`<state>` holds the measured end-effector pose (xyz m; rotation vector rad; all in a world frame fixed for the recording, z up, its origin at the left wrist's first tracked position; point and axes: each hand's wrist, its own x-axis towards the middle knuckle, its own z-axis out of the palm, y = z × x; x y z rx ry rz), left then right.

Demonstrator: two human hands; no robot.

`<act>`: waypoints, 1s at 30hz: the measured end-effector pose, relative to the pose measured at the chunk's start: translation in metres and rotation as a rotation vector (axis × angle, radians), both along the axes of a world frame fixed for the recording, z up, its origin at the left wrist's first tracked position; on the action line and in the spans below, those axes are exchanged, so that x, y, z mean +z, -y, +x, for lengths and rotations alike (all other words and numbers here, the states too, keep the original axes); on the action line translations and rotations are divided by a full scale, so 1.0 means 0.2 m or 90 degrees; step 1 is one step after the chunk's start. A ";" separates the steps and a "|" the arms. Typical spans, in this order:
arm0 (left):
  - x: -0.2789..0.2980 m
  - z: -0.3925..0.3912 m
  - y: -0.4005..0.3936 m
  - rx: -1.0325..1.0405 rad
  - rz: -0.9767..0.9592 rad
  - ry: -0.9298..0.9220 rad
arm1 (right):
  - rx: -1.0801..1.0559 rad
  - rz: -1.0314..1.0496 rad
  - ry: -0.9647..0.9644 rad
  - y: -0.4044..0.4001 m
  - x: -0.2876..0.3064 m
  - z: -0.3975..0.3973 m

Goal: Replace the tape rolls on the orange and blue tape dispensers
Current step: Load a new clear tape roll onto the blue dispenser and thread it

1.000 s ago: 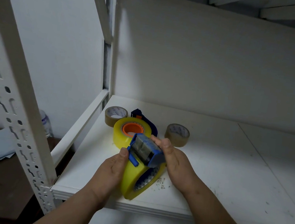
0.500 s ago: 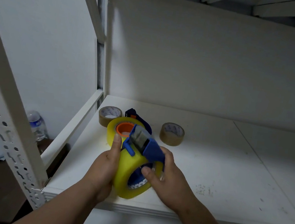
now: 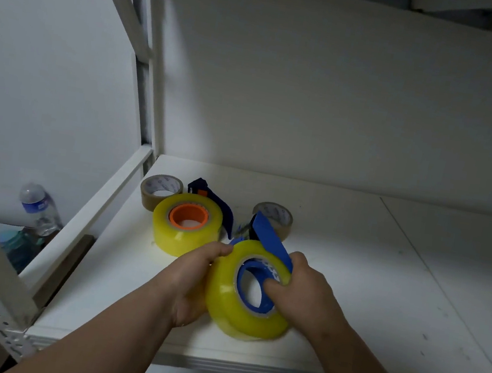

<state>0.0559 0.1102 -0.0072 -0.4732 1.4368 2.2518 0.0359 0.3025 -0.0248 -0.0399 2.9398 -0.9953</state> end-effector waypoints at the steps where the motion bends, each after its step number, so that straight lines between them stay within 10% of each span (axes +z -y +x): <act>1: 0.00 -0.02 -0.02 -0.002 -0.031 -0.007 | -0.006 0.014 0.008 -0.02 0.01 -0.02; 10: -0.03 -0.09 -0.10 -0.167 -0.584 -0.146 | 0.003 0.150 0.033 -0.08 0.02 -0.15; 16: -0.04 -0.13 -0.12 -0.175 -0.553 -0.160 | 0.015 0.184 -0.006 -0.10 0.02 -0.22; 30: -0.04 -0.29 -0.23 -0.273 -0.978 -0.435 | 0.054 0.036 -0.053 -0.09 0.04 -0.32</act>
